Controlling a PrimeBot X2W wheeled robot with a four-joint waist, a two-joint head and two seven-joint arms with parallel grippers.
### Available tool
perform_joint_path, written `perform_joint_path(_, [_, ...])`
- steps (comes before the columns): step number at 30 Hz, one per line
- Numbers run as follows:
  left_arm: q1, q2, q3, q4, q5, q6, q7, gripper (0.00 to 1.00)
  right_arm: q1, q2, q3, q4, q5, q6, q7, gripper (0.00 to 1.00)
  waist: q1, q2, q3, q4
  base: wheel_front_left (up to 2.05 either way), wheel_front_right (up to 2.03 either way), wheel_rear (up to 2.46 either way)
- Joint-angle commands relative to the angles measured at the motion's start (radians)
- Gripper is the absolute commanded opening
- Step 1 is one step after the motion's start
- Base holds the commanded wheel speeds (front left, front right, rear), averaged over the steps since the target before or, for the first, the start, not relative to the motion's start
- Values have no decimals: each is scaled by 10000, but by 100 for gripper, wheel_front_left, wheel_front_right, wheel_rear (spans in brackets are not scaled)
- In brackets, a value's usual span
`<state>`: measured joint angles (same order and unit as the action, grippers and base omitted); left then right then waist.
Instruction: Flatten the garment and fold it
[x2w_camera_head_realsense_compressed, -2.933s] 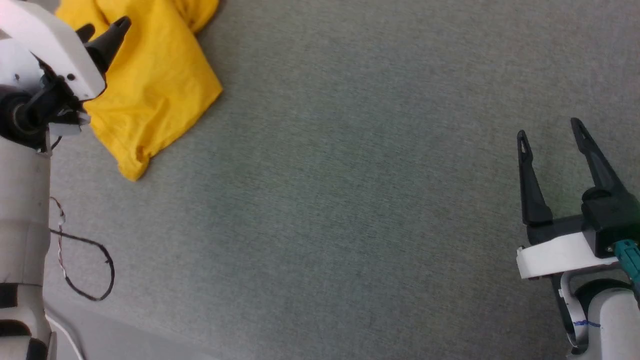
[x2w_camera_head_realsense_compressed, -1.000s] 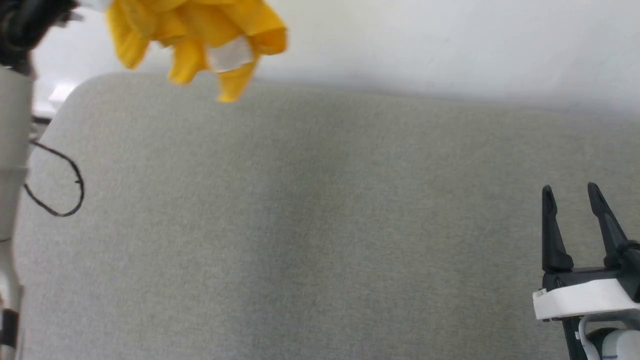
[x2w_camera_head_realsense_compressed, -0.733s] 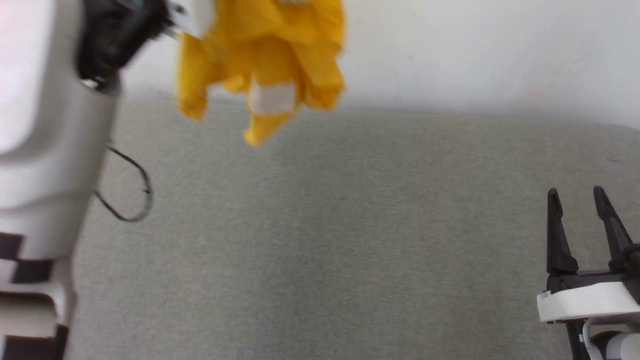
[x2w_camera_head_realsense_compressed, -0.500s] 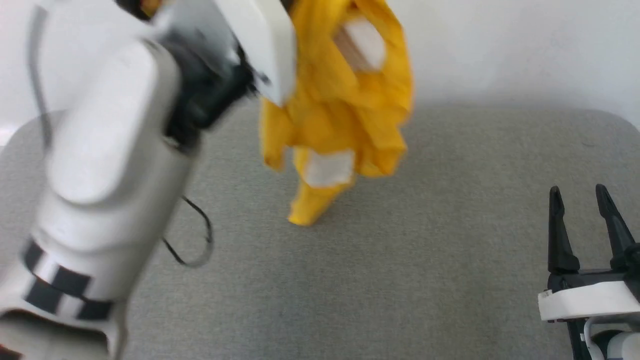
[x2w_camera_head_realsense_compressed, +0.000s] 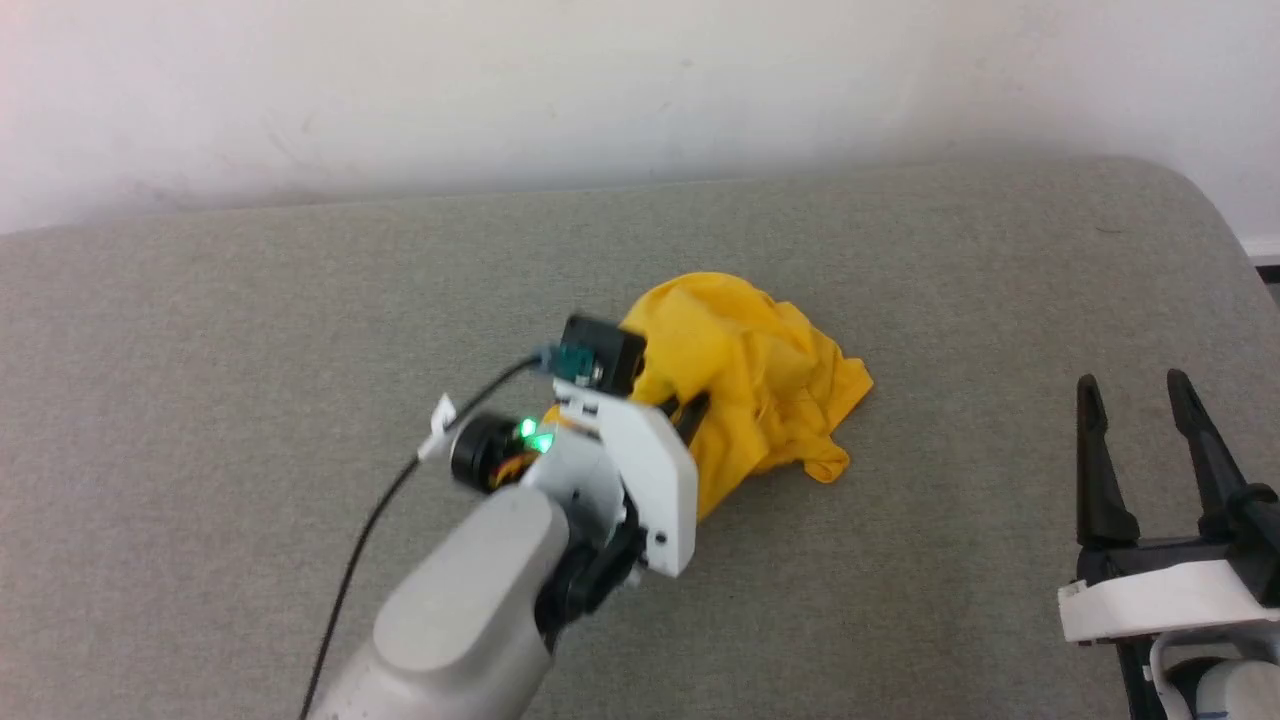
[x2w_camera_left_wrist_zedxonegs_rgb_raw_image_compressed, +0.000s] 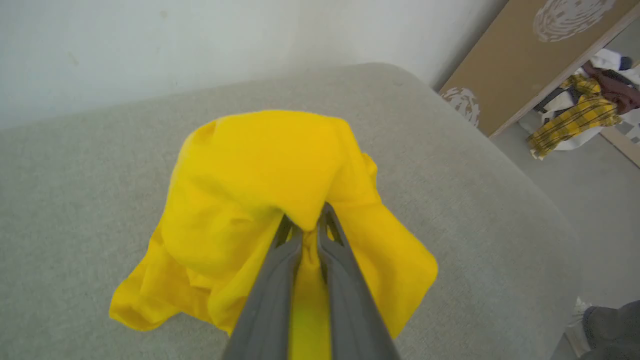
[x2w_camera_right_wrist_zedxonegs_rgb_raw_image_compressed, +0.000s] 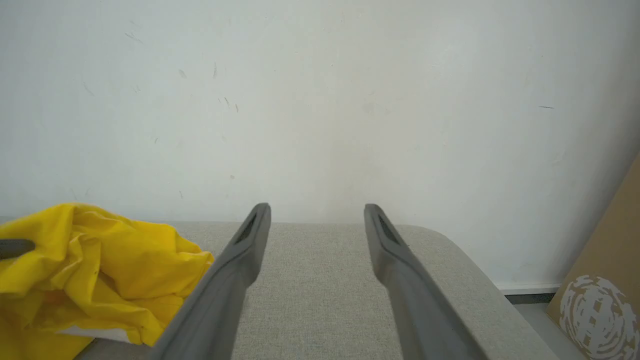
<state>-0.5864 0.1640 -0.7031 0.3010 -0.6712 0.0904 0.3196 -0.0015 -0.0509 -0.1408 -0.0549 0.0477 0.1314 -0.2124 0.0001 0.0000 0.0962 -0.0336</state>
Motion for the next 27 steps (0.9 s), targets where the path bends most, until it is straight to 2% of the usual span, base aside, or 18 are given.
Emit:
perform_joint_path(1, [282,-95,-26,422,71,151,-264,0,-151,7,63,40,80,-7,-55,100,-1,0,54,-177,0,0,0])
perform_joint_path(6, [839,-396,-94,2129,90,383,-945,0,-52,7,95,157,72,-7,-30,100,-1,0,-130,-276,0,0,0])
perform_joint_path(7, [856,-446,-105,2361,91,358,-1083,11,-16,7,86,190,62,-7,-23,100,-1,0,-199,-272,0,0,0])
perform_joint_path(8, [869,-512,-33,2512,26,355,-1267,59,23,7,70,219,52,-7,-13,100,-1,0,-273,-258,0,0,0])
perform_joint_path(9, [860,-572,53,2621,-36,364,-1462,100,63,7,54,245,42,-7,2,100,-1,0,-355,-244,0,0,0])
perform_joint_path(15, [810,-658,521,2404,-264,198,-2707,100,295,7,76,267,40,-7,123,100,-1,0,-905,-177,0,0,0])
perform_joint_path(19, [1166,-239,1004,1381,-283,144,-3878,100,502,7,43,185,43,-7,223,100,-1,0,-1189,-133,0,0,0])
perform_joint_path(23, [2012,616,1610,-4,132,617,-5260,100,763,7,-31,72,74,-7,266,100,-1,0,-1317,-103,0,0,0])
perform_joint_path(27, [3319,1442,2340,-1567,835,1347,-5749,100,1029,7,-133,30,130,-7,302,100,-1,0,-1275,-31,0,0,0])
